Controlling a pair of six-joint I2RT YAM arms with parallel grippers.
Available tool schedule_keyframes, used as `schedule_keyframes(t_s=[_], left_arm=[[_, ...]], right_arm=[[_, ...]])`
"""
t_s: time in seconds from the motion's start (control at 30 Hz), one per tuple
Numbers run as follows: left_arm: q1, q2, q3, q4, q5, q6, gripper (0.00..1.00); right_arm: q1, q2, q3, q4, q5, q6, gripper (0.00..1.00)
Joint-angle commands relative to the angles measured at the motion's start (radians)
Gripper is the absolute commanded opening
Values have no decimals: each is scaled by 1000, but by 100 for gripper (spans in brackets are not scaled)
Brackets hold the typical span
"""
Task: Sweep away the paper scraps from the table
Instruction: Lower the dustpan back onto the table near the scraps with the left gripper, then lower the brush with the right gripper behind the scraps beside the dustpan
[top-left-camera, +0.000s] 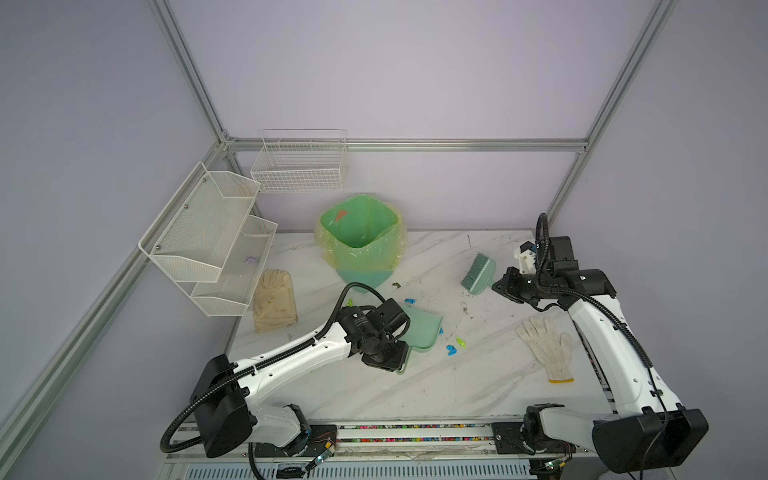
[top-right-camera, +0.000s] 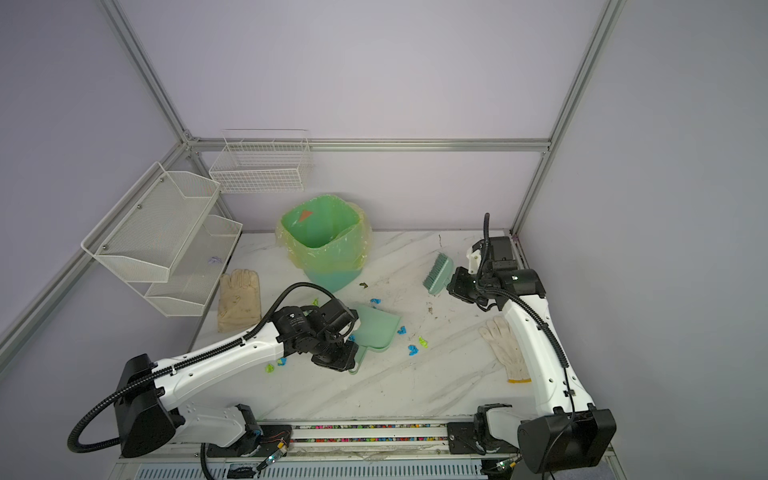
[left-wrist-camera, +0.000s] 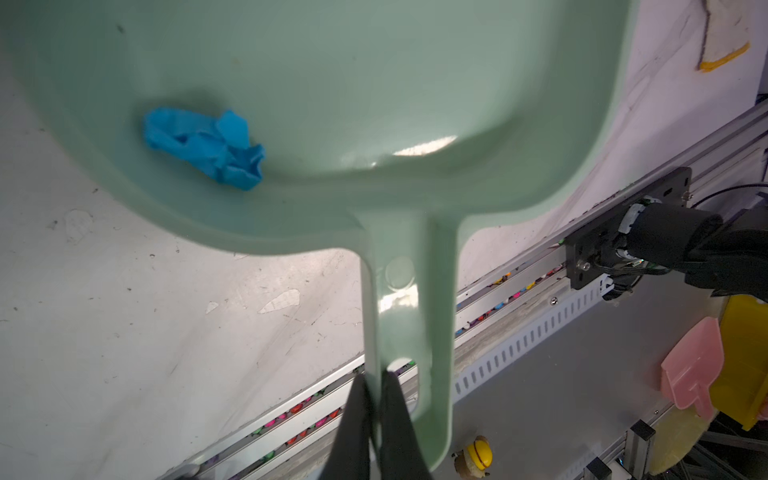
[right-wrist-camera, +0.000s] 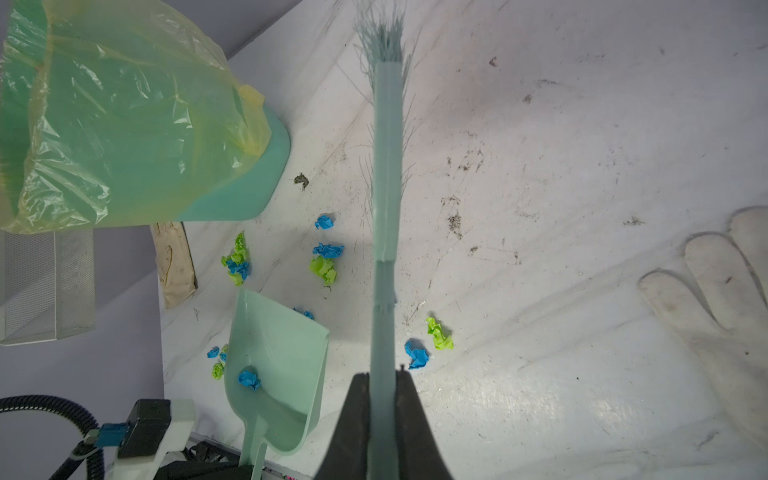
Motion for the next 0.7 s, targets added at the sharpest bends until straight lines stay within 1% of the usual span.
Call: schedule_keyframes(t_s=[0.0,0.1,0.3,0.43,0.67], left_arm=[[-4,9,-41,58,-5,-11,0],[-3,15,-52,57,-5,-1,0],[6,20,-70,30,3,23,0],[22,24,-71,-1,-5,46,0],[46,9,-77,-5,-8,57,0]], right_arm=[[20,-30,-22,-22,-41,-5,0],[65,-33,-28,-47,-38,-5,0],[199,-23,-24,-120,-6,16,0],[234,-21,-16,-157,3,24,0],[271,-30,-41,-147,18,57,0]])
